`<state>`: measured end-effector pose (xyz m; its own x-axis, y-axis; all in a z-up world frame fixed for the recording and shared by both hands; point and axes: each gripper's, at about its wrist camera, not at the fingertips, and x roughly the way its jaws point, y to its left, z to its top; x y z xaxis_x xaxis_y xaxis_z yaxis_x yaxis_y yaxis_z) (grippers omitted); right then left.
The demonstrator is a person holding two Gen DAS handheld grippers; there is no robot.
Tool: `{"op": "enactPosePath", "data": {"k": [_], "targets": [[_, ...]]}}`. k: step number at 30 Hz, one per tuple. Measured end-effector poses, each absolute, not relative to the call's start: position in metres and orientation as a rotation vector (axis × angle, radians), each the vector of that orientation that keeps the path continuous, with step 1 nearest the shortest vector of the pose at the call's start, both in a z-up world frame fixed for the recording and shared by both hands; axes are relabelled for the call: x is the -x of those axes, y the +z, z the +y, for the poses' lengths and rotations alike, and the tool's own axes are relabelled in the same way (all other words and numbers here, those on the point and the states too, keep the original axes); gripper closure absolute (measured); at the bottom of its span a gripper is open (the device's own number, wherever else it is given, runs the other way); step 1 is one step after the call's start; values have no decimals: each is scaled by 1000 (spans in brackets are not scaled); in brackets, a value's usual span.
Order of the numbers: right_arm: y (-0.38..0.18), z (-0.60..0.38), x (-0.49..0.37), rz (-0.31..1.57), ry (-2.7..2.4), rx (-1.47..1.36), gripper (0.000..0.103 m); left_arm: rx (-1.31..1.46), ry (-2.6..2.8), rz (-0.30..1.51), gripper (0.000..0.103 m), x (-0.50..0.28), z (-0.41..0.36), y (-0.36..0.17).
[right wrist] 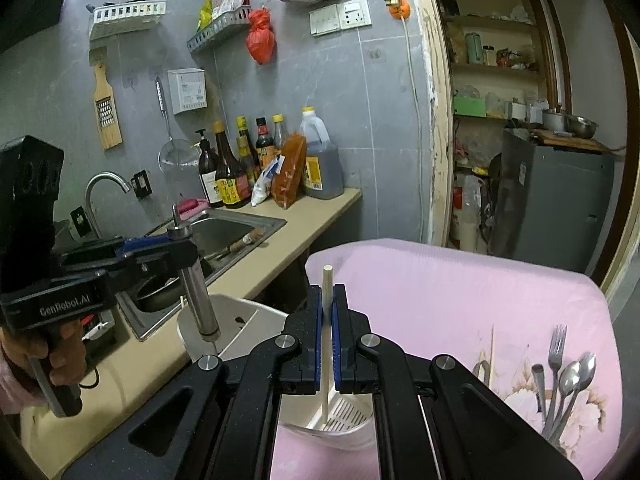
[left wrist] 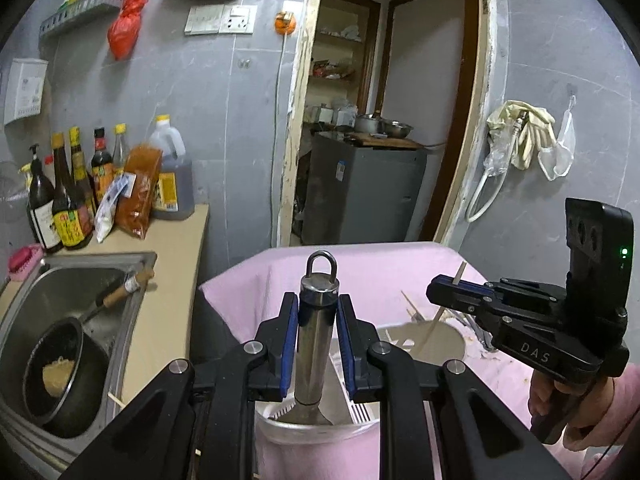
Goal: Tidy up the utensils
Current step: 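Lower both held items into the caddy and open both tools, then lift both open tools out of the caddy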
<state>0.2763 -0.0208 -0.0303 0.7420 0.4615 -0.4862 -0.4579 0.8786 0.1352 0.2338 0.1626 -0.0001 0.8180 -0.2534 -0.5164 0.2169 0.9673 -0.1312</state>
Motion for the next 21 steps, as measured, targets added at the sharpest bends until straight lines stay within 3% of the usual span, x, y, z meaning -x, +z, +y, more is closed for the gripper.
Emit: {"op": "enactPosePath", "data": {"k": [5, 7, 9, 21], "targets": [[-37, -21, -276, 556, 503, -18, 98, 97, -234, 588, 84, -233, 167, -7], [-39, -22, -276, 563, 501, -28, 93, 122, -245, 601, 83, -232, 169, -8], [-40, -26, -275, 564, 499, -46, 77, 155, -260, 598, 81, -230, 172, -8], [-43, -44, -271, 552, 479, -106, 74, 230, -222, 565, 60, -210, 171, -5]]}}
